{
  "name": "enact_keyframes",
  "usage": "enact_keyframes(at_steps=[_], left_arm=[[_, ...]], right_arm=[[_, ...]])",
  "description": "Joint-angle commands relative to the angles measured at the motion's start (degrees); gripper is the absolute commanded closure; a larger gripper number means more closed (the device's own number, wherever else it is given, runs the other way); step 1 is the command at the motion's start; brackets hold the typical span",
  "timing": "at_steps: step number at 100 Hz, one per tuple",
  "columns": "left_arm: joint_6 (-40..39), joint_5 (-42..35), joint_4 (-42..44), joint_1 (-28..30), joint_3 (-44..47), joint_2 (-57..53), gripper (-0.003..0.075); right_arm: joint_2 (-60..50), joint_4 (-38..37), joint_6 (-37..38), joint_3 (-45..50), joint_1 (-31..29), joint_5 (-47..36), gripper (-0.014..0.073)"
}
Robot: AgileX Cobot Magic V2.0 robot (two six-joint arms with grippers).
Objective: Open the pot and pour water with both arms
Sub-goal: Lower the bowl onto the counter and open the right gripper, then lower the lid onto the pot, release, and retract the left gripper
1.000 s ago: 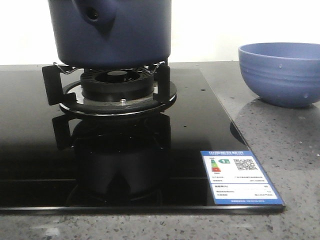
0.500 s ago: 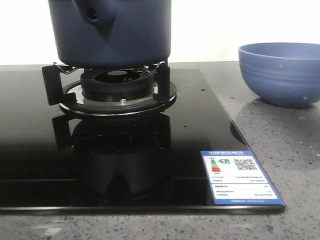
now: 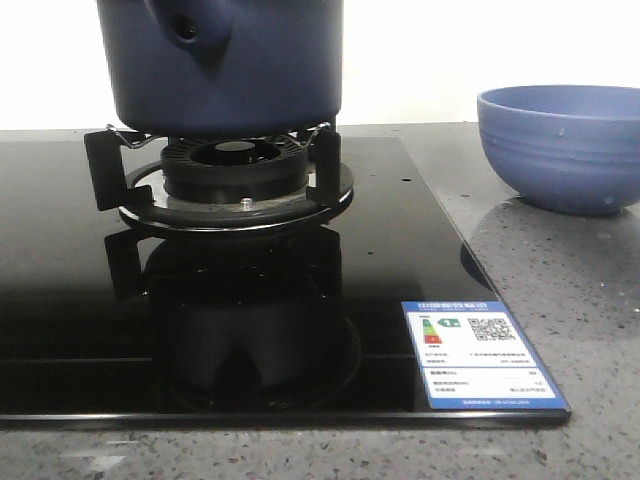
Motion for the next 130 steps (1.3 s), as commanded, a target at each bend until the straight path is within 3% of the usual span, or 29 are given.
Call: enact_keyframes(at_steps=[1,87,113,130], left_arm=[[0.4,-1.0,-2.5,-0.4,-2.2,-2.3,0.0333],[0.4,0.6,-3.2,1.5,-2.2,-2.3,0.0329],[0.4,0.6,-3.5,1.5,-2.2,-2.4,0.0166],[0.4,0.6,-5.2,1.5,-2.2,-5.8,0.0153]], right_arm=[[-1.4,0.2,-0.5,-1.9,-0.4,-2.7,0.0207],[-1.4,0.2,-0.5,-1.8,-0.4,-3.1,0.0207],[-1.4,0.2,-0.5,-1.8,-0.4,-3.1,0.0207],[-1.4,0.2,-0.5,-1.8,-0.4,-2.5,0.0207]])
